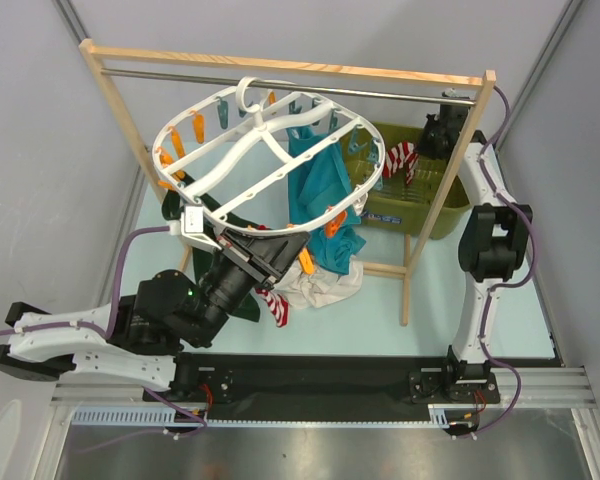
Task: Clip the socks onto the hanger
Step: Pick up the sock from the bin.
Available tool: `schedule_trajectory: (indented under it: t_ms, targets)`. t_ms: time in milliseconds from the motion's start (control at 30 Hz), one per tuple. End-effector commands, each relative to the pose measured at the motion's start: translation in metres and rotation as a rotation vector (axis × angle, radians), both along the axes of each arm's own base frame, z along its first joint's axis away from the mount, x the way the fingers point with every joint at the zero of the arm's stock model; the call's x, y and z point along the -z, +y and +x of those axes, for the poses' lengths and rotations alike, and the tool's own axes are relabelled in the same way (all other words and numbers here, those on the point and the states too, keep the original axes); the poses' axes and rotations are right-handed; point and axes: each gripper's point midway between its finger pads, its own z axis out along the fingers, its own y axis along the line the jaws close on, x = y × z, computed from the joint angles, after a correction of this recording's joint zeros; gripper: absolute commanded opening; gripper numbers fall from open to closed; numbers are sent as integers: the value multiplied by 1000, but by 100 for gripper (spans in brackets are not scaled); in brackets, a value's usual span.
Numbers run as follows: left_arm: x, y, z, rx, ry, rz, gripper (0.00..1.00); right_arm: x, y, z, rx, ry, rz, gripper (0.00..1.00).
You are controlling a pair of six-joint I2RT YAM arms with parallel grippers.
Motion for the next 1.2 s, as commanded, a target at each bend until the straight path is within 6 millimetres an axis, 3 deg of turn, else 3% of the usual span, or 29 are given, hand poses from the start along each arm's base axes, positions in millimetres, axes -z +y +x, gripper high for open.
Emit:
schedule_trajectory:
  t_ms: [0, 33, 100, 133, 167, 200, 367, 467, 533, 667, 700, 767, 867, 967, 1133, 1167]
  targets:
    - [-3, 5, 0, 1, -3, 1, 0, -8, 4, 6, -29, -13, -76, 0]
    - [-2, 5, 0, 1, -2, 1, 0, 8, 5, 8, -43, 26, -99, 4]
    - [-1, 6, 0, 2, 0, 2, 0, 21, 7, 9, -67, 61, -160, 6]
    - [0, 5, 0, 4, 2, 1, 0, 37, 10, 9, -68, 105, -201, 5]
    - [0, 5, 0, 4, 3, 2, 0, 40, 9, 9, -59, 117, -231, 3]
    - [0, 6, 0, 5, 2, 0, 0, 45, -4, 4, 1, 157, -287, 0]
    - [-2, 8, 0, 1, 2, 1, 0, 1, -38, -3, 141, 88, -449, 0]
    - [-1, 9, 1, -5, 6, -4, 0, -13, -40, -3, 107, 66, -554, 5]
    - [1, 10, 1, -7, 10, -14, 0, -4, -40, -3, 86, 73, -562, 9]
    - [2, 9, 1, -4, 11, -10, 0, 34, -30, -6, 9, 141, -528, 17]
    - [1, 10, 1, -3, 13, -12, 0, 42, -22, -7, -19, 153, -508, 22]
    - [2, 10, 0, 0, 15, -10, 0, 45, -11, -7, -62, 148, -462, 25]
    - [3, 12, 0, 0, 19, -14, 0, 47, 15, -8, -127, 137, -331, 43]
    - [2, 12, 0, 0, 15, -13, 0, 37, 25, -11, -128, 133, -223, 63]
    - [2, 13, 1, -3, 7, -11, 0, -5, 21, -11, 39, 70, -66, 98]
    - [2, 13, 1, -1, 7, -13, 0, -19, 11, -10, 107, 43, -70, 100]
